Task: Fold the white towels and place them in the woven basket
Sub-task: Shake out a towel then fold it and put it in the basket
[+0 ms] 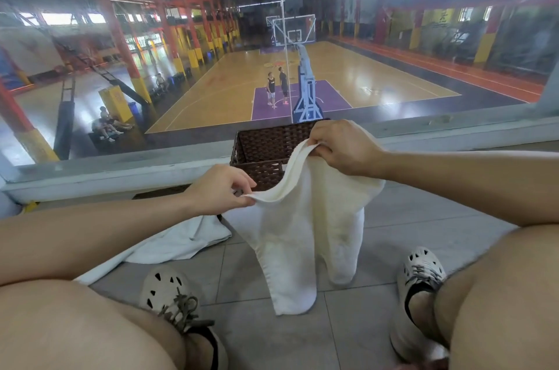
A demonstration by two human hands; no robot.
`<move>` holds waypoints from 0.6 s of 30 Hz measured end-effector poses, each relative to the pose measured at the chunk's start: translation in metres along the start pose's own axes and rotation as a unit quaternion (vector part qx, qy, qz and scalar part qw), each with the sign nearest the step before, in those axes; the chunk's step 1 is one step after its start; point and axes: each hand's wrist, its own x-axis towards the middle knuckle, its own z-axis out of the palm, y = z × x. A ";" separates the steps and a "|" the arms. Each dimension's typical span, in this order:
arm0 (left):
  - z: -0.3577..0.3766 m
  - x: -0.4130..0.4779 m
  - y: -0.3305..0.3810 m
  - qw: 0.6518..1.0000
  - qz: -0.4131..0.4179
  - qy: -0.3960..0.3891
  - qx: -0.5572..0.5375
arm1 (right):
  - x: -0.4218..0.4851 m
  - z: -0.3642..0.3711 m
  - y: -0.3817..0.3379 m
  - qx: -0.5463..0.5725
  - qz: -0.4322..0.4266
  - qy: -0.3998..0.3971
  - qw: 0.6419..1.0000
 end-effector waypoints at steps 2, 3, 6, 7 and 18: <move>0.010 0.001 0.005 0.999 -0.018 -0.019 -0.028 | 0.002 0.000 -0.003 -0.001 -0.008 0.003 1.000; 0.015 0.002 0.007 0.999 -0.020 -0.028 -0.042 | 0.003 0.000 -0.005 -0.002 -0.012 0.007 1.000; 0.026 0.005 0.017 0.998 -0.008 -0.036 -0.056 | 0.006 0.000 -0.008 0.006 -0.005 0.019 1.000; 0.027 0.006 0.021 0.998 -0.004 -0.032 -0.057 | 0.008 0.000 -0.008 0.007 0.002 0.024 1.000; 0.011 0.020 0.024 0.992 -0.050 0.038 -0.108 | 0.005 0.001 0.005 -0.007 0.048 0.029 0.998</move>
